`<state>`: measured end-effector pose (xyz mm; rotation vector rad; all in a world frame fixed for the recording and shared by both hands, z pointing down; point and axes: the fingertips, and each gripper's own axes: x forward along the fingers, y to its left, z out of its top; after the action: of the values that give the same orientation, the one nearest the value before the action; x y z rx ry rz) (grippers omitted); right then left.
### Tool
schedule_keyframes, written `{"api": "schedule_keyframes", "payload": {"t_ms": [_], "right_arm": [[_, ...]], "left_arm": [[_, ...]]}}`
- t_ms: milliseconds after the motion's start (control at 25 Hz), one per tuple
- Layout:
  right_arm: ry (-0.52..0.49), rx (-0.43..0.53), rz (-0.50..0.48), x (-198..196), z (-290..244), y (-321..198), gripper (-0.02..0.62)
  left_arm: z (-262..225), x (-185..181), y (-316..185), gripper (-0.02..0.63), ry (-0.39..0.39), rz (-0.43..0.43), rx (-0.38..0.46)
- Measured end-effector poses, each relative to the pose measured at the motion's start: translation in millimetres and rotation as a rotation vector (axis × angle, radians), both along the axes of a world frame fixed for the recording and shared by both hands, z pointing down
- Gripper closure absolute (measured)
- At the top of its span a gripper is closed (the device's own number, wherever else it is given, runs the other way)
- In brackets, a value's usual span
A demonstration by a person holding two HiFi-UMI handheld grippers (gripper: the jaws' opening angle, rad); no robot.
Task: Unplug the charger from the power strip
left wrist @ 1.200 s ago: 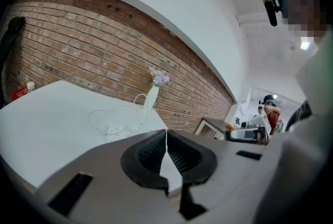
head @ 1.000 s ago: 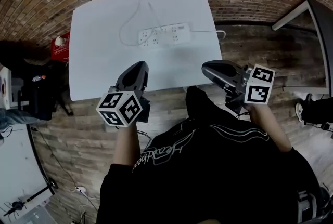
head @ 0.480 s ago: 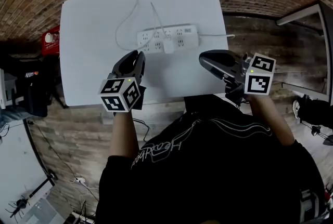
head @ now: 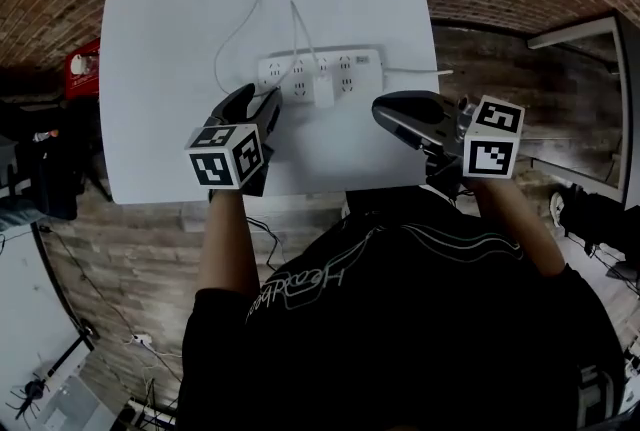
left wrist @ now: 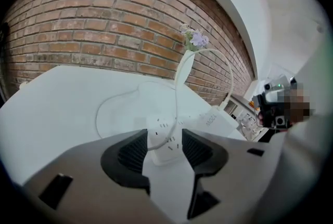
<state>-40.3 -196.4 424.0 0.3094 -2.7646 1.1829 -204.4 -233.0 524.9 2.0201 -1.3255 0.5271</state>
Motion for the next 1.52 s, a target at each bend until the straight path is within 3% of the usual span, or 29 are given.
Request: {"api": "schedule_keyframes", "payload": {"t_ms": [320, 640, 840, 960, 1240, 1520], "right_arm": [[0.008, -0.024, -0.011, -3.0, 10.1, 0.5, 0.595], [0.009, -0.018, -0.008, -0.1, 17.1, -1.7, 0.595], [0.04, 0.155, -0.056, -7.5, 17.0, -10.5, 0.581], [0.063, 0.256, -0.101, -16.7, 17.0, -17.6, 0.468], [0.187, 0.586, -0.277, -42.1, 32.6, -19.2, 0.42], [0.276, 0.745, -0.408, -63.4, 58.4, -17.9, 0.362]], "left_arm": [[14.9, -2.1, -3.7, 0.419, -0.059, 0.008, -0.041], [17.2, -1.2, -4.0, 0.42, -0.049, 0.02, -0.071], [17.8, -1.1, -4.1, 0.421, -0.043, 0.015, -0.082], [18.5, -1.1, -4.3, 0.421, -0.047, 0.017, -0.09], [20.5, 0.4, -4.5, 0.422, -0.024, -0.002, -0.117], [20.7, -1.2, -4.3, 0.423, -0.022, -0.009, -0.123]]}}
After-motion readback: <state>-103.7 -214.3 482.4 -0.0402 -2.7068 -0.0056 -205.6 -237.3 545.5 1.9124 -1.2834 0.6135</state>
